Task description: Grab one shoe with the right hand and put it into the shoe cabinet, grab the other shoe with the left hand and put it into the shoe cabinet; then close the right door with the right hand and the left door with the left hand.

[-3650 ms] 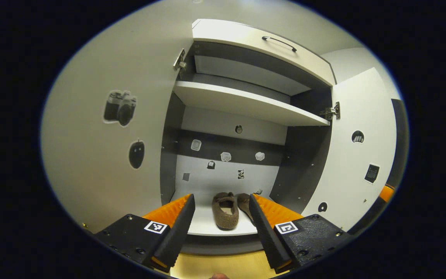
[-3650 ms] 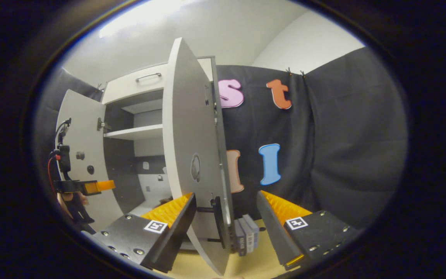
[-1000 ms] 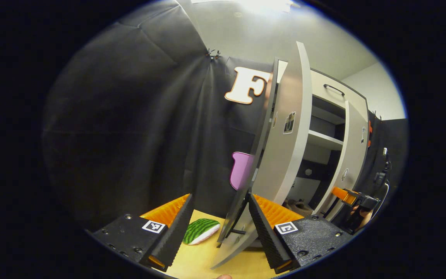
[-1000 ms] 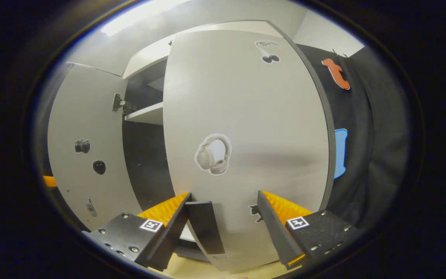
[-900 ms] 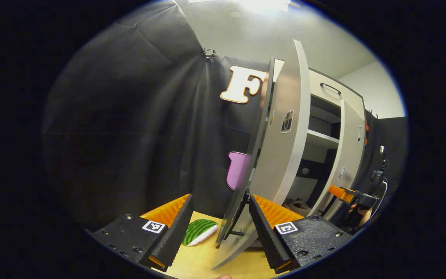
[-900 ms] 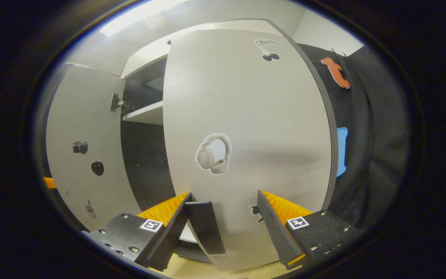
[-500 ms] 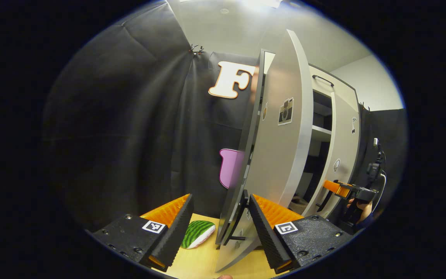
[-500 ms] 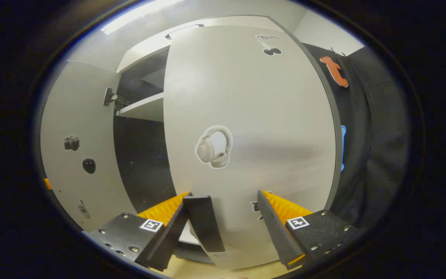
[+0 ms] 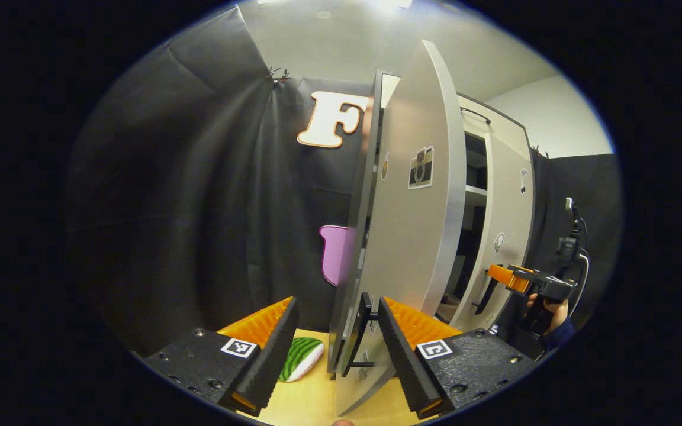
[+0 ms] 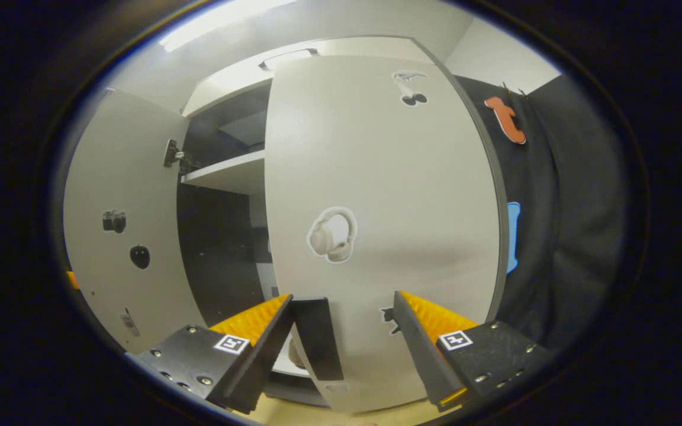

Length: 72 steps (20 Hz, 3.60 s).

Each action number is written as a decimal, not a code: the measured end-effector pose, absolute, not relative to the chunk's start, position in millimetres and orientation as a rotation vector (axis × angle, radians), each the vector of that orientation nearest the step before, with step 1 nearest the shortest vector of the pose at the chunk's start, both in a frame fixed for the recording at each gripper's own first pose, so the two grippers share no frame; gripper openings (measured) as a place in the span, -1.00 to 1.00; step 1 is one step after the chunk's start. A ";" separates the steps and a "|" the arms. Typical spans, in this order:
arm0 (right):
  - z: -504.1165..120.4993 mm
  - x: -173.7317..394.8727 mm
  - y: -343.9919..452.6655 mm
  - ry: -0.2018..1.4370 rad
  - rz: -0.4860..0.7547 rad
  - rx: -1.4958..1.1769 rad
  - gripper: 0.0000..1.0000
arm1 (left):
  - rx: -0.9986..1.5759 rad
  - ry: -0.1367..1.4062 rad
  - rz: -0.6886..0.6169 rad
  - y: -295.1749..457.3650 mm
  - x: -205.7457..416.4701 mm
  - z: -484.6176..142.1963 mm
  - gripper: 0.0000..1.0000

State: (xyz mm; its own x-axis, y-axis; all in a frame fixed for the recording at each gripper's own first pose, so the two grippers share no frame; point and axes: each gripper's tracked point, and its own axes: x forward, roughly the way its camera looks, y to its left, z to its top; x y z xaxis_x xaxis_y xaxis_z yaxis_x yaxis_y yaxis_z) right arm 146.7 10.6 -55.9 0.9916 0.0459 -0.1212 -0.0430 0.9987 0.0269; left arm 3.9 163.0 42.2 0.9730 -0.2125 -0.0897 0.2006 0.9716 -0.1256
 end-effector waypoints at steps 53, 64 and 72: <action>-16.8 29.1 -207.7 0.076 -0.405 0.022 1.00 | -0.096 0.144 -0.560 -31.5 141.9 9.4 1.00; -22.3 11.4 -235.0 0.083 -0.460 0.040 1.00 | -0.079 0.136 -0.529 -39.9 145.9 3.8 1.00; -20.1 11.0 -236.8 0.080 -0.456 0.036 1.00 | -0.142 0.170 -0.556 -47.5 147.6 -4.8 0.96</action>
State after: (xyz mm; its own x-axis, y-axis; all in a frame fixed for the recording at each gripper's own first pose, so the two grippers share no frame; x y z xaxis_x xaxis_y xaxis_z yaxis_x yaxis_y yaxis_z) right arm 11.0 -236.8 -20.1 0.8949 -0.4381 -0.0849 0.4409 0.8974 0.0164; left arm 147.6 -47.5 -4.8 0.8362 -0.5348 -0.1214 0.5113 0.8403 -0.1799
